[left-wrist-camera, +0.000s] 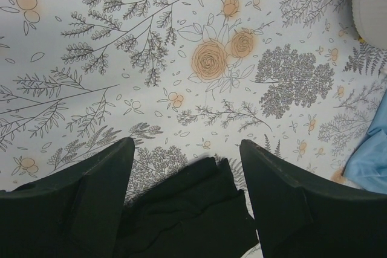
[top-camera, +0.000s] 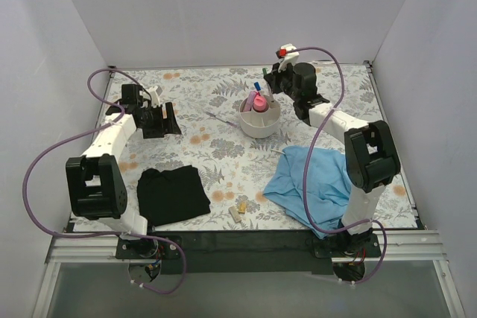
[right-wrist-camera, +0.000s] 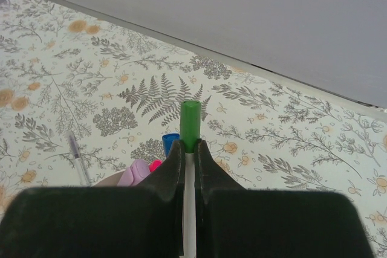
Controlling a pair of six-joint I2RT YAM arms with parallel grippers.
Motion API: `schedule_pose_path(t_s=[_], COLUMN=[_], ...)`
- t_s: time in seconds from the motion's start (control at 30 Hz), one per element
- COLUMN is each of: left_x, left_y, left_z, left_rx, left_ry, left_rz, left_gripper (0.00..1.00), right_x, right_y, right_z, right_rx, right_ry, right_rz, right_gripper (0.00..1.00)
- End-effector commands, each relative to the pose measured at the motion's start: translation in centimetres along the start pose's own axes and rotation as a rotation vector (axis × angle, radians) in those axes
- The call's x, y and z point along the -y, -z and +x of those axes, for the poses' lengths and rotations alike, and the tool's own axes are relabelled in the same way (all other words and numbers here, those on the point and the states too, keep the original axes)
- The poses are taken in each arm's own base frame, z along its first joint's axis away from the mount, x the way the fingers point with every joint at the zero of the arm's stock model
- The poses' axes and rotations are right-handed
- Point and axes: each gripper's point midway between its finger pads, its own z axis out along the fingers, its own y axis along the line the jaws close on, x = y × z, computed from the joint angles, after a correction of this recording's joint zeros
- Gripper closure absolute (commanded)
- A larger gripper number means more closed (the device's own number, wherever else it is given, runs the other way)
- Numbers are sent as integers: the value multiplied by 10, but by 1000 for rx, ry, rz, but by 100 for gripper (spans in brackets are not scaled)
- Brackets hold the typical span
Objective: Sort the stationery into containers
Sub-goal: Place the pen in the storage box.
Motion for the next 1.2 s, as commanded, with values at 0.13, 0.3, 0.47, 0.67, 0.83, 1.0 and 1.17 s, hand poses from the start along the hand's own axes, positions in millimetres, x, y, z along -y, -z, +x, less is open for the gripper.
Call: schedule_pose_path(t_s=[0.13,0.3,0.47,0.67,0.83,1.0,1.17], left_x=[-1,-4,-3,-3,-2,2,9], left_y=[-2,-6,-10,-10,-9,-7,-2], left_z=[-9,-7,-8,-8,-3,-3,-10], left_rx=[7,-3,-4,-5,-11,9,59], left_ry=[-27,-25,-9,-1,7,14,23], left_rz=[-14,-24,-15,-13,-11,4,29], left_gripper=[29,29,29,29,29,29,29], right_x=[-3,1,3,2,0,-1,-6], right_y=[-13,-15,-15,-10,-6,3,18], right_z=[-29,-17,-5,10,19,12,-38], right_rx=[101,79,55,22,-5,-24,44], right_ry=[12,18,19,15,20,35,109], right_rz=[-36,-25,-19,-24,-29,-29,-41], right_gripper=[99,99,99,99,70,58,58])
